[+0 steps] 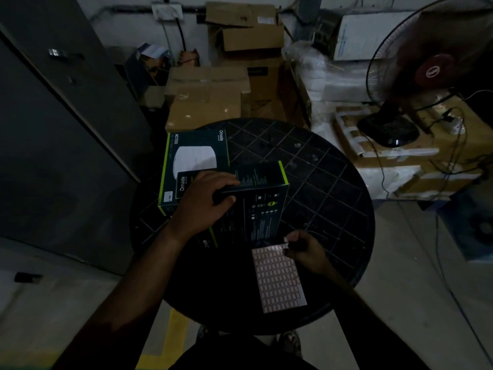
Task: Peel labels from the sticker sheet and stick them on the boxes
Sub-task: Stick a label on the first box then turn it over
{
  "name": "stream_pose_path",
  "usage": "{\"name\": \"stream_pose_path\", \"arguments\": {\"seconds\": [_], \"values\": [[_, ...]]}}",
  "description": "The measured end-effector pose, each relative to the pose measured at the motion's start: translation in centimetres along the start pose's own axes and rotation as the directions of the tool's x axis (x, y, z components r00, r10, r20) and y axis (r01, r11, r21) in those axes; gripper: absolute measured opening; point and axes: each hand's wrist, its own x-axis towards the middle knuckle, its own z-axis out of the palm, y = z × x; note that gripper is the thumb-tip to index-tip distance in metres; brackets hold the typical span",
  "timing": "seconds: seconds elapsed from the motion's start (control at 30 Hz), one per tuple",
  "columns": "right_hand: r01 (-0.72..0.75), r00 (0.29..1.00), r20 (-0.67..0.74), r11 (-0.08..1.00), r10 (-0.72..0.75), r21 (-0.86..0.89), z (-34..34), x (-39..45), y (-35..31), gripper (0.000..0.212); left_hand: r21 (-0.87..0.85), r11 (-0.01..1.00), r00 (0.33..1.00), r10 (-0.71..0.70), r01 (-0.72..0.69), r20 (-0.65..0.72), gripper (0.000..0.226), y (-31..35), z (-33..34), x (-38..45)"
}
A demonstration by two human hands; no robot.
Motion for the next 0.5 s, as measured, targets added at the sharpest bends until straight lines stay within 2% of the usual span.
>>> {"name": "stream_pose_path", "arguments": {"seconds": [0.13,0.23,0.5], "values": [[0.09,0.978,0.163,0.97,-0.129,0.226,-0.7,-2.1,-7.8,0.02,-0.025,1.0,1.0,-0.018,0.017,-0.01,0.029,0.0,0.0,0.2],[0.17,0.94,0.226,0.925,-0.256,0.34,-1.0,-3.1,-13.4,0.016,-0.04,0.999,0.999,-0.029,0.029,-0.02,0.03,0.0,-0.1,0.2],[0.268,0.952,0.069,0.923,-0.297,0.275,0.7,-1.0,-19.5,0.008,-0.048,0.998,0.999,-0.03,0.029,-0.026,0.031,-0.1,-0.2,0.0]]}}
